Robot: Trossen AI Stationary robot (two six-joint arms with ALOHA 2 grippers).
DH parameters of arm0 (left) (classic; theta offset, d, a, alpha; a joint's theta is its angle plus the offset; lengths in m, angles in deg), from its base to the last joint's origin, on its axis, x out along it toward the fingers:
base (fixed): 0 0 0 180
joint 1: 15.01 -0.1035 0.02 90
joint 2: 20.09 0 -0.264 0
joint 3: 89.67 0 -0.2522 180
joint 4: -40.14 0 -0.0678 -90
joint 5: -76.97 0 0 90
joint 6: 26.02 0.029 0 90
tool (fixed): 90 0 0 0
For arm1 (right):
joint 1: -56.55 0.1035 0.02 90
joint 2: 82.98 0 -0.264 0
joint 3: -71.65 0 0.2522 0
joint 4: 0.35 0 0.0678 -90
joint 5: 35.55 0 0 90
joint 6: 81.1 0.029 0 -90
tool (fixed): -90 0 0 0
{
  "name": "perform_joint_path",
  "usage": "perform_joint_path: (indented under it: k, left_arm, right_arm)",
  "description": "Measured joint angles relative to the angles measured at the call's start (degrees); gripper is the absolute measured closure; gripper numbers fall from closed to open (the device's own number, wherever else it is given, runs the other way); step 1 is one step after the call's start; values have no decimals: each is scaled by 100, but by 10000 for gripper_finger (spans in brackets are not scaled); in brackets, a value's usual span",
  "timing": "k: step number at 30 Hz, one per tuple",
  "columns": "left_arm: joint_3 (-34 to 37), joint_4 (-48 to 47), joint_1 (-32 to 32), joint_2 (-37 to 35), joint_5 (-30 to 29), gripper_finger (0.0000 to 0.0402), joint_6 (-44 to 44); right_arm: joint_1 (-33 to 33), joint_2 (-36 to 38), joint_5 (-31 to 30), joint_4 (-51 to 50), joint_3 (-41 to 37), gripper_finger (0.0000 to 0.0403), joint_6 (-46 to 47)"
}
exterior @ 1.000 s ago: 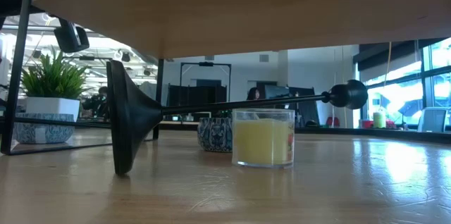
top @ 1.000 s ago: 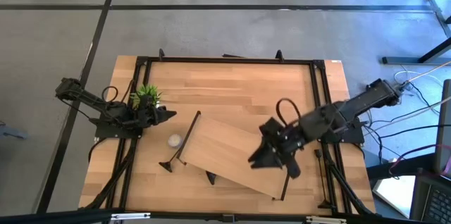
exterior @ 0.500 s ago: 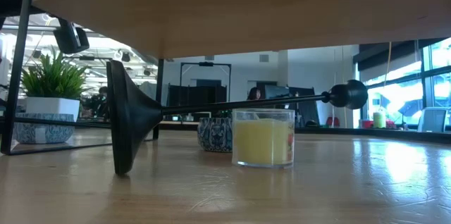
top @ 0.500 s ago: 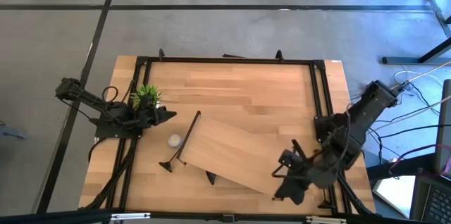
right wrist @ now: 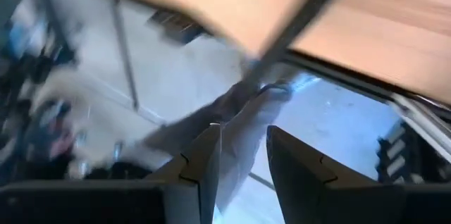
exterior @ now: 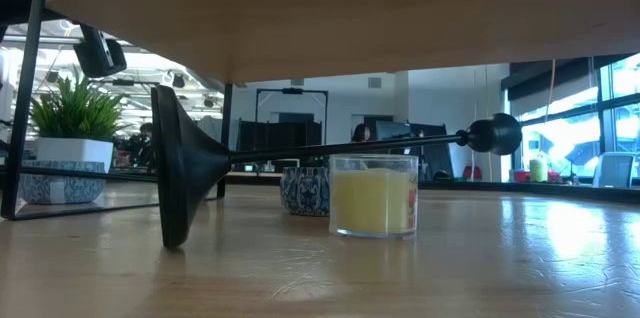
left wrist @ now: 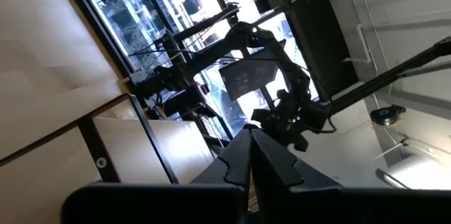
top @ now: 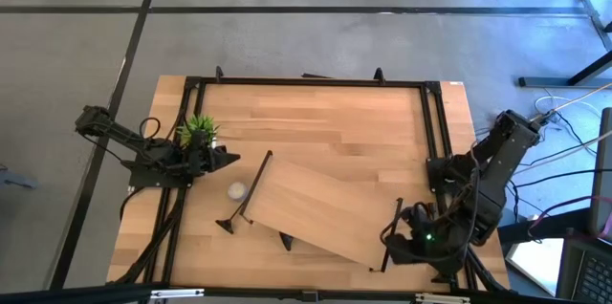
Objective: Pick & Place candle stick holders
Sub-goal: Move the shelf from the bottom to the center of the table
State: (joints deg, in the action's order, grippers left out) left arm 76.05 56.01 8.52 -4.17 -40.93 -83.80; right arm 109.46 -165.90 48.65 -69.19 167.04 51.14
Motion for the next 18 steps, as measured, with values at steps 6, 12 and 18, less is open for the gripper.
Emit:
perform_joint_path:
  k: [6,12,18]
  left_arm:
    - [-2,-103,0,0,-43,396,2]
    - [-1,-118,0,0,-45,396,-95]
    - [-2,-118,0,-2,-45,396,-198]
  right_arm:
    - [-167,0,-109,-955,0,283,489]
    - [-457,-35,-294,-1422,-2,283,277]
    - [-607,-118,22,-1382,-168,283,275]
